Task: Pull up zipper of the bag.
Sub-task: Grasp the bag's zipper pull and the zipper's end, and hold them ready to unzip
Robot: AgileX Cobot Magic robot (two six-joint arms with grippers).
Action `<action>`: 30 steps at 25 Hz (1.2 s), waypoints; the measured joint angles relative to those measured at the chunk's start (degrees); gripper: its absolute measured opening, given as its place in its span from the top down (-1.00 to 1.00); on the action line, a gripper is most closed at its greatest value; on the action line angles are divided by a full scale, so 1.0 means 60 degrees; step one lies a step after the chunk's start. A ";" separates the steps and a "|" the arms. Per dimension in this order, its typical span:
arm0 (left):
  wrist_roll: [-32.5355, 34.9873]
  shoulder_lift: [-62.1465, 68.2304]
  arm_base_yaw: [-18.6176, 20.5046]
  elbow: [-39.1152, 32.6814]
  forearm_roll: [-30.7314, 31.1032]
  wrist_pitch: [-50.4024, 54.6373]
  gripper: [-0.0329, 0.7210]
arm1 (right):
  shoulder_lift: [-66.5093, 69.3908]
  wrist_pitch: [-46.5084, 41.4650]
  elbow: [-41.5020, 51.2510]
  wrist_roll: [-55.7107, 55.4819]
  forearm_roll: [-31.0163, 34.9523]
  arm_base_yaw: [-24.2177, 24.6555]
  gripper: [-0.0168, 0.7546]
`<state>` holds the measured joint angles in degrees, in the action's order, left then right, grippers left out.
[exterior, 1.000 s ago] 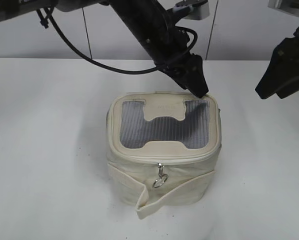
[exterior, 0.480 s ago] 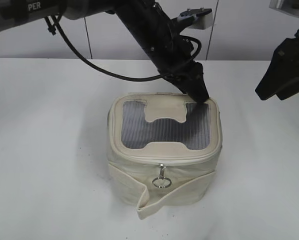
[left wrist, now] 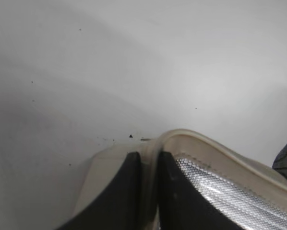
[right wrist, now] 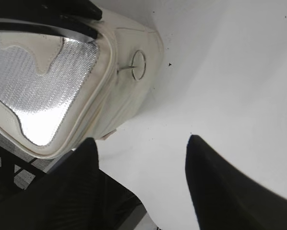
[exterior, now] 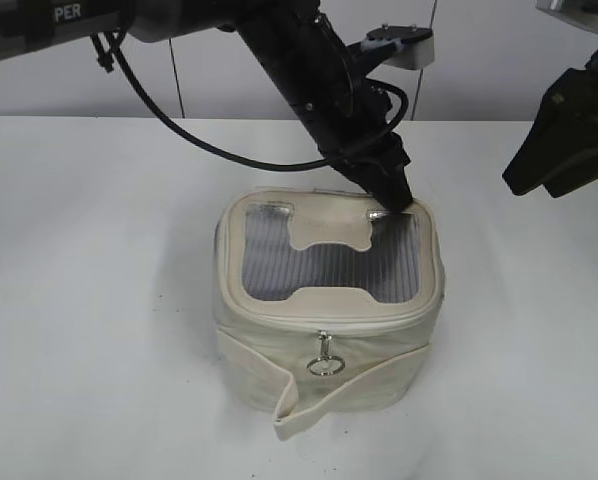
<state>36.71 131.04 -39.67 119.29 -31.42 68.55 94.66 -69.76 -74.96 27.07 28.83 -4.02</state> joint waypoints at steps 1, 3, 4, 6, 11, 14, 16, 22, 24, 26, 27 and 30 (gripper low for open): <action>0.0000 -0.0069 -0.0007 -0.0044 0.0034 -0.0010 0.73 | 0.0000 0.0010 0.0018 0.0000 0.0012 0.0000 -0.22; 0.0000 -0.0212 -0.0019 -0.0122 0.0123 -0.0006 0.73 | -0.0006 0.0094 0.0150 0.0000 0.0024 0.0000 -0.22; 0.0000 -0.0277 -0.0030 -0.0124 0.0186 0.0022 0.73 | -0.0029 0.0187 0.0281 0.0000 0.0024 0.0000 -0.22; 0.0000 -0.0388 -0.0030 -0.0142 0.0305 0.0110 0.73 | -0.0049 0.0438 0.0630 0.0077 0.0024 0.0000 -0.21; 0.0011 -0.0444 -0.0062 -0.0173 0.0337 0.0144 0.73 | -0.0058 0.1510 0.1988 0.1442 0.0500 0.0000 -0.12; 0.0011 -0.0444 -0.0062 -0.0190 0.0337 0.0144 0.73 | -0.0058 0.2145 0.2878 0.3377 0.1849 0.0000 -0.10; 0.0011 -0.0444 -0.0062 -0.0190 0.0329 0.0135 0.73 | -0.0058 0.2585 0.3414 0.4699 0.2860 0.0000 -0.10; 0.0011 -0.0453 -0.0062 -0.0190 0.0329 0.0135 0.73 | -0.0057 0.3717 0.4102 0.7325 0.4276 0.0000 -0.10; 0.0011 -0.0453 -0.0062 -0.0190 0.0329 0.0135 0.73 | -0.0057 0.3821 0.4156 0.7625 0.4322 0.0000 -0.10; 0.0011 -0.0453 -0.0062 -0.0190 0.0329 0.0135 0.73 | -0.0057 0.3835 0.4253 0.7896 0.4322 0.0000 -0.10; 0.0011 -0.0453 -0.0062 -0.0190 0.0329 0.0135 0.73 | -0.0057 0.3843 0.4289 0.7965 0.4322 0.0000 -0.10; 0.0011 -0.0453 -0.0062 -0.0190 0.0329 0.0135 0.73 | -0.0057 0.3901 0.4369 0.8288 0.4349 0.0000 -0.10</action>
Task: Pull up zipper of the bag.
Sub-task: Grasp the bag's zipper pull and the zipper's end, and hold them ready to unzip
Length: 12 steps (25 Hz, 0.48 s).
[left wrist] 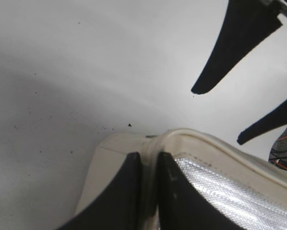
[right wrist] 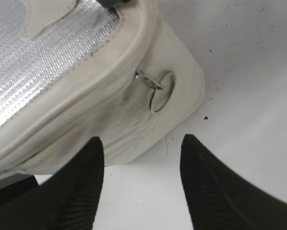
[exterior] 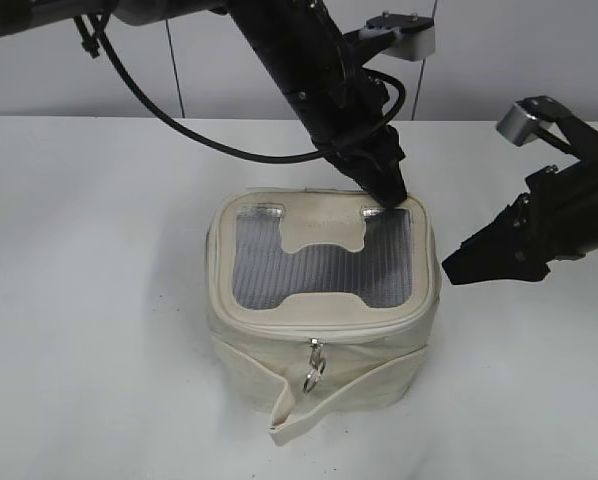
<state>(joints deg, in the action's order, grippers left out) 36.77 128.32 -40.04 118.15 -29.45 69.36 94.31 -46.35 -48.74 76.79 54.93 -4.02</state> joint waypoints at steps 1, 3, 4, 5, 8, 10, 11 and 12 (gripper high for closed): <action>0.0000 0.0000 0.0000 0.0000 0.0000 0.0000 0.73 | 0.0000 0.0012 0.0003 0.0139 0.0034 0.0000 -0.10; 0.0000 0.0000 0.0000 0.0000 0.0000 0.0000 0.73 | 0.0019 0.0076 0.0003 0.0392 0.0137 -0.0009 -0.10; 0.0000 0.0000 0.0000 0.0000 0.0000 0.0000 0.73 | 0.0062 0.0099 0.0003 0.0505 0.0195 -0.0009 -0.10; 0.0000 0.0000 0.0000 0.0000 0.0000 0.0000 0.73 | 0.0138 0.0122 0.0003 0.0605 0.0236 -0.0009 -0.10; 0.0000 0.0000 0.0000 0.0000 0.0000 0.0000 0.73 | 0.0404 0.0157 0.0054 0.0811 0.0379 -0.0009 -0.10; 0.0000 0.0000 0.0000 0.0000 0.0000 0.0000 0.73 | 0.0534 0.0162 0.0113 0.1242 0.0681 -0.0009 -0.10; 0.0000 0.0000 0.0000 0.0000 0.0000 0.0000 0.73 | 0.0591 0.0166 0.0134 0.1436 0.0838 -0.0009 -0.10; 0.0000 0.0000 0.0000 0.0000 0.0000 0.0000 0.73 | 0.0642 0.0166 0.0144 0.1648 0.1003 -0.0009 -0.10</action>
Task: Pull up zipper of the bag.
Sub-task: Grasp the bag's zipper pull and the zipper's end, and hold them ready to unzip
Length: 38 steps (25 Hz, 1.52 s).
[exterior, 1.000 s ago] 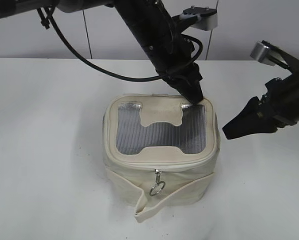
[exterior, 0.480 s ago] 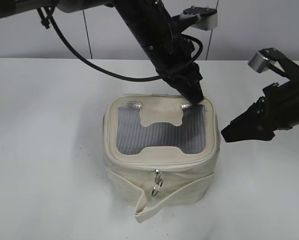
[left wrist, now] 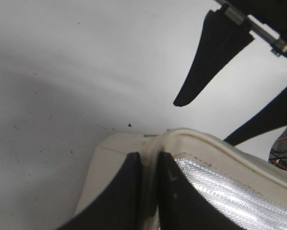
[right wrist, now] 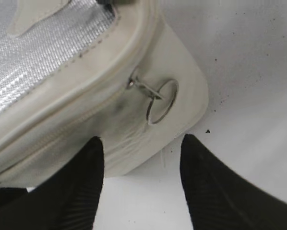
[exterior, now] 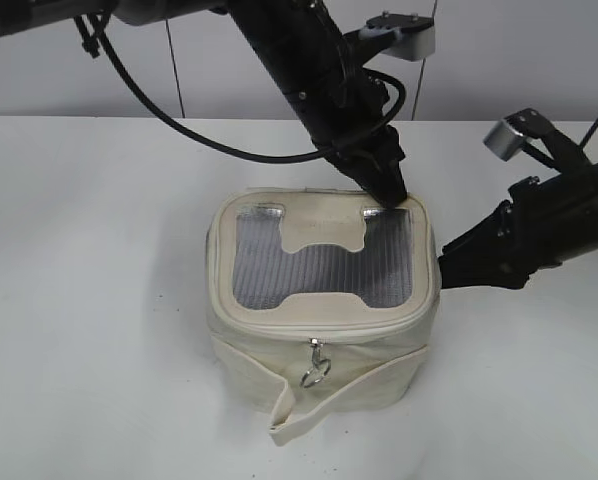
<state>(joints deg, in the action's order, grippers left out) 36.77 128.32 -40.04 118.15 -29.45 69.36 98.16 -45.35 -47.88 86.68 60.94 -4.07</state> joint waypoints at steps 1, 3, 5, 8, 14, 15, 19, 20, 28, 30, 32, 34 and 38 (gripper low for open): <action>0.0000 0.0000 0.0000 0.0000 0.0000 0.0000 0.73 | 0.0027 0.0007 0.0019 0.0211 0.0188 0.0000 -0.10; 0.0000 0.0000 0.0000 0.0000 0.0000 0.0000 0.73 | 0.0130 0.0094 0.0019 0.0592 0.0473 0.0000 -0.10; 0.0000 0.0000 0.0000 0.0000 0.0000 0.0000 0.73 | 0.0245 0.0263 0.0019 0.0980 0.0832 0.0000 -0.10; 0.0000 0.0000 0.0000 0.0000 0.0000 0.0000 0.73 | 0.0468 0.0416 0.0038 0.2017 0.1742 -0.0035 -0.10; 0.0000 0.0000 0.0000 0.0000 0.0065 0.0009 0.73 | 0.1054 0.0580 -0.0150 0.2970 0.2495 -0.0410 0.38; 0.0000 0.0000 0.0009 0.0000 0.0091 0.0009 0.73 | 0.1116 0.0601 -0.0184 0.2979 0.2544 -0.0460 0.57; 0.0000 0.0000 0.0032 0.0000 0.0110 -0.0029 0.73 | 0.1191 0.0620 -0.0237 0.2173 0.2429 -0.0495 0.93; 0.0000 0.0000 0.0032 0.0000 0.0110 -0.0029 0.73 | 0.1191 0.0620 -0.0256 0.1715 0.2265 -0.0485 0.94; 0.0000 0.0000 0.0005 -0.0009 0.0076 -0.0038 0.73 | 0.0347 0.0515 -0.0290 -0.1860 -0.0035 -0.0447 0.94; 0.0000 0.0000 -0.0003 -0.0009 0.0076 -0.0038 0.73 | 0.0063 0.0457 -0.0298 -0.2441 -0.0522 -0.0447 0.94; 0.0000 0.0000 -0.0003 -0.0009 0.0076 -0.0029 0.73 | -0.0214 0.0408 -0.0298 -0.2913 -0.0905 -0.0447 0.94; 0.0000 0.0000 -0.0003 -0.0009 0.0076 -0.0021 0.73 | -0.0457 0.0238 -0.0298 -0.3215 -0.1144 -0.0447 0.94; 0.0000 -0.0006 -0.0003 -0.0009 0.0051 0.0008 0.73 | -0.0681 -0.0064 -0.0298 -0.3754 -0.1597 -0.0447 0.94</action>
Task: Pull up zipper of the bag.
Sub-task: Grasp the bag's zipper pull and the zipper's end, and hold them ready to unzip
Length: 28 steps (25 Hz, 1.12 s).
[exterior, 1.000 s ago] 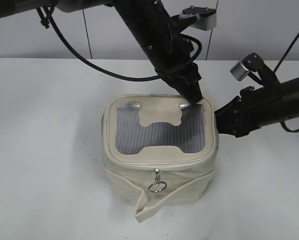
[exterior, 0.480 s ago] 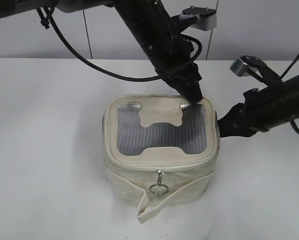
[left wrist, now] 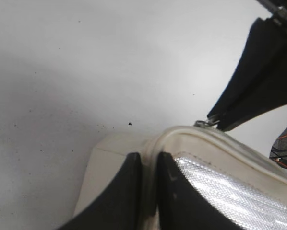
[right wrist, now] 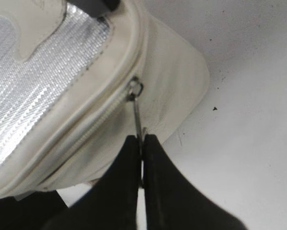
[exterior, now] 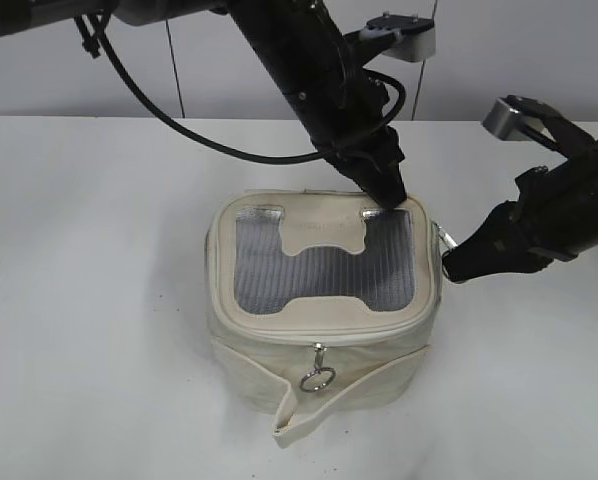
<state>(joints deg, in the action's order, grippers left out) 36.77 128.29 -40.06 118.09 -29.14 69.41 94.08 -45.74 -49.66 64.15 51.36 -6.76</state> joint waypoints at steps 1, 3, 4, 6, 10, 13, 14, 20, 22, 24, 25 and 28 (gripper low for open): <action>0.0000 0.0000 0.0000 0.0000 0.0000 0.0000 0.73 | -0.0007 -0.0069 0.0000 -0.0128 -0.0108 0.0000 0.94; 0.0000 0.0000 0.0000 0.0000 0.0000 0.0000 0.73 | -0.0007 -0.0298 0.0000 -0.0314 -0.0259 0.0000 0.94; 0.0000 0.0000 0.0000 0.0000 0.0000 0.0003 0.73 | -0.0007 -0.0394 0.0000 -0.0400 -0.0318 0.0000 0.94; 0.0000 0.0000 0.0000 0.0000 0.0000 0.0022 0.73 | -0.0007 -0.0643 0.0000 -0.0535 -0.0399 0.0000 0.94; 0.0000 0.0000 0.0000 0.0000 -0.0018 0.0039 0.73 | -0.0154 -0.1249 -0.0009 -0.0857 -0.0645 0.0000 0.94; 0.0000 0.0000 -0.0033 0.0000 -0.0119 0.0118 0.73 | -0.0447 -0.1545 -0.0009 -0.1445 -0.1025 0.0000 0.94; 0.0000 0.0000 -0.0052 0.0000 -0.0164 0.0141 0.73 | -0.0556 -0.1637 -0.0009 -0.1663 -0.1155 0.0000 0.94; 0.0044 0.0000 -0.0125 -0.0008 -0.0341 0.0318 0.74 | -0.1151 -0.1705 0.0597 -0.2212 -0.1281 -0.0127 0.94; 0.0044 0.0000 -0.0144 -0.0008 -0.0363 0.0364 0.74 | -0.1291 -0.1642 0.0739 -0.2461 -0.1378 -0.0420 0.94; 0.0044 0.0000 -0.0135 -0.0008 -0.0346 0.0318 0.74 | -0.1389 -0.1748 0.0906 -0.2617 -0.1575 -0.0814 0.94; 0.0044 0.0000 -0.0134 -0.0008 -0.0333 0.0298 0.74 | -0.1410 -0.1758 0.0984 -0.2745 -0.1669 -0.1052 0.94; 0.0002 0.0000 -0.0127 -0.0009 -0.0301 0.0298 0.74 | -0.1525 -0.1766 0.1069 -0.3146 -0.1841 -0.1771 0.94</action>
<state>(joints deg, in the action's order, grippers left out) 36.78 128.29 -40.83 118.03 -30.95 71.20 84.93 -56.34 -43.25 45.28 40.32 -17.39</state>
